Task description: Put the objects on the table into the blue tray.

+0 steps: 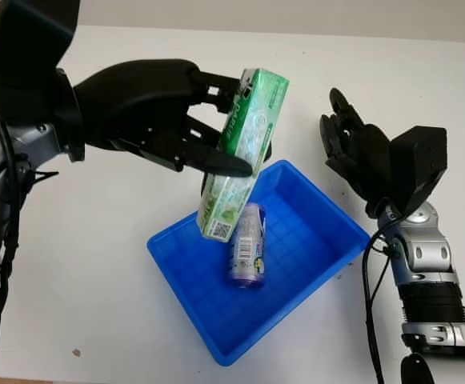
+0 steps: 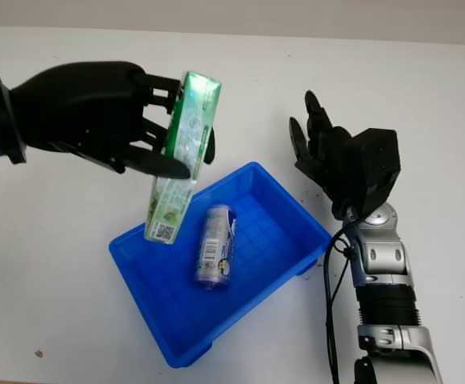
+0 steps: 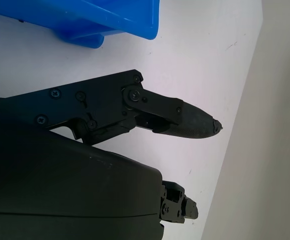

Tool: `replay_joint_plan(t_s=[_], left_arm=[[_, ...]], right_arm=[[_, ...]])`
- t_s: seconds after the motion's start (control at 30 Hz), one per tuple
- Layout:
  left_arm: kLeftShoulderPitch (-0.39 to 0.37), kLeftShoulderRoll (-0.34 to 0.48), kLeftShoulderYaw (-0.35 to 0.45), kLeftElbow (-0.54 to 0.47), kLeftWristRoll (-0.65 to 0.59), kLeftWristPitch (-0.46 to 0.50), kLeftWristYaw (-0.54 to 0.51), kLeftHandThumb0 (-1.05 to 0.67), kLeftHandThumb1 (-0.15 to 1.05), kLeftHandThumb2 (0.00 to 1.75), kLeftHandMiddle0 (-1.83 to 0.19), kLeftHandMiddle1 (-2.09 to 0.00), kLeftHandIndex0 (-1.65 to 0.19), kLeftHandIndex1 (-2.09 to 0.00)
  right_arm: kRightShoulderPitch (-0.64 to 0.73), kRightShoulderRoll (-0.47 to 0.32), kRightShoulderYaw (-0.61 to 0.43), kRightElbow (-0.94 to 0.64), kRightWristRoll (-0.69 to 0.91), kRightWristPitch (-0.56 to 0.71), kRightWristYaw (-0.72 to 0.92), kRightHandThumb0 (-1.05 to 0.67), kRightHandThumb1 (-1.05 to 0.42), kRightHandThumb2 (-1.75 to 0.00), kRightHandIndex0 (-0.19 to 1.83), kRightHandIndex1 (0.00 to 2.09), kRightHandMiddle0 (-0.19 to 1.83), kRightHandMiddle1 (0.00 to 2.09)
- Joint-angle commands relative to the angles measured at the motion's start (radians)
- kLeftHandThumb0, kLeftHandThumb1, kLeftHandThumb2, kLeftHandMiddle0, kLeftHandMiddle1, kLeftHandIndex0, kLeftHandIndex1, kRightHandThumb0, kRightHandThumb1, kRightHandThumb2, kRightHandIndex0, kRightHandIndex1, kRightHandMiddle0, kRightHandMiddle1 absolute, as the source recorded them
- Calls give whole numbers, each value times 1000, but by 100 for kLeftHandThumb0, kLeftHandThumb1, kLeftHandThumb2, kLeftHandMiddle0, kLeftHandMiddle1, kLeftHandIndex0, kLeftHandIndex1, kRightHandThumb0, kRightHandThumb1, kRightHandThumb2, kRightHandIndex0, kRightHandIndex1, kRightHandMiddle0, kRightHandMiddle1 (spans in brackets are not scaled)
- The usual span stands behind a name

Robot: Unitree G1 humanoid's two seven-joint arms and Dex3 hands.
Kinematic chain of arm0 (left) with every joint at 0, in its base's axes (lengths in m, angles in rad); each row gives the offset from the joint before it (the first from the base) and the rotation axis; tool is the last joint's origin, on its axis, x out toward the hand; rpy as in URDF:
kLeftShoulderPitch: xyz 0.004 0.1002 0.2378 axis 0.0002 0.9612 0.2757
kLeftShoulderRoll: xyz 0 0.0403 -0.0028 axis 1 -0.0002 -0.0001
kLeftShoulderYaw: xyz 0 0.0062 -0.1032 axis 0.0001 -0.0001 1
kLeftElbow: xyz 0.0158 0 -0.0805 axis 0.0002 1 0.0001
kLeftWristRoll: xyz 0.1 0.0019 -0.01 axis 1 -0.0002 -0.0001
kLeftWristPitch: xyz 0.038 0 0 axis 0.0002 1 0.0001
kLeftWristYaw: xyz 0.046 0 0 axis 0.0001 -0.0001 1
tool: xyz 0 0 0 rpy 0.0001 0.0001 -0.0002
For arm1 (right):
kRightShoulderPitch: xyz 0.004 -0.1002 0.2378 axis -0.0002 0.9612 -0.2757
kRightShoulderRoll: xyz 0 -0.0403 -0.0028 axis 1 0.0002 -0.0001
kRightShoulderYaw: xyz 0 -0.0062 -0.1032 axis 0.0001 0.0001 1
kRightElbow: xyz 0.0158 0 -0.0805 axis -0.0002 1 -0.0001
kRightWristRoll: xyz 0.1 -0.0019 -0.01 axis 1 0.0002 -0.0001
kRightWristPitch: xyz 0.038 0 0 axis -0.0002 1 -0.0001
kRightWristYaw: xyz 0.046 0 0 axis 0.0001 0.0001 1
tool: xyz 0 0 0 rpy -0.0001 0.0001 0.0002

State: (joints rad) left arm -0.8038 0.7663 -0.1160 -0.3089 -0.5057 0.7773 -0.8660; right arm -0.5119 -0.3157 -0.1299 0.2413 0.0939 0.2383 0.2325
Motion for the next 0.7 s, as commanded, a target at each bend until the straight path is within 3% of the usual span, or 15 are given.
replay_joint_plan(t_s=[0.0, 0.1, 0.2, 0.43, 0.53, 0.63, 0.67], left_arm=[[17, 28, -22, -45, 16, -3, -27, -51, 105, 31, -31, -23, -16, -35], [55, 31, -49, -77, 73, -64, -39, -62, 105, 25, 3, -4, 3, -7], [59, 26, -58, -78, 92, -65, -44, -66, 105, 21, 14, -2, 11, -3], [36, 24, -56, -51, 107, -66, -73, -74, 105, 17, 19, 0, 19, -1], [29, -17, -5, 7, 100, -94, -42, -82, 105, 23, 19, 0, 19, 0], [18, -43, 25, 82, 161, -191, 17, -87, 105, 36, 17, -2, 16, -3], [19, -81, 74, 135, 150, -219, 62, -88, 105, 41, 16, -3, 15, -3]], right_arm=[[2, 8, 3, -8, 3, -2, -1, -62, -105, -64, -19, 4, -19, 5], [3, 9, 4, -5, 7, -4, 7, -62, -105, -64, -19, 4, -19, 3], [3, 12, 1, -3, 8, -8, 7, -62, -105, -63, -19, 3, -19, 3], [8, 5, -1, -7, 4, -9, 10, -63, -105, -63, -19, 4, -19, 4], [5, 4, 0, -2, 1, -11, 10, -63, -105, -63, -19, 4, -19, 3], [2, -1, 3, -2, -4, -11, 13, -64, -105, -64, -19, 4, -19, 3], [0, 0, 2, -4, -4, -6, 9, -64, -105, -64, -18, 4, -18, 3]])
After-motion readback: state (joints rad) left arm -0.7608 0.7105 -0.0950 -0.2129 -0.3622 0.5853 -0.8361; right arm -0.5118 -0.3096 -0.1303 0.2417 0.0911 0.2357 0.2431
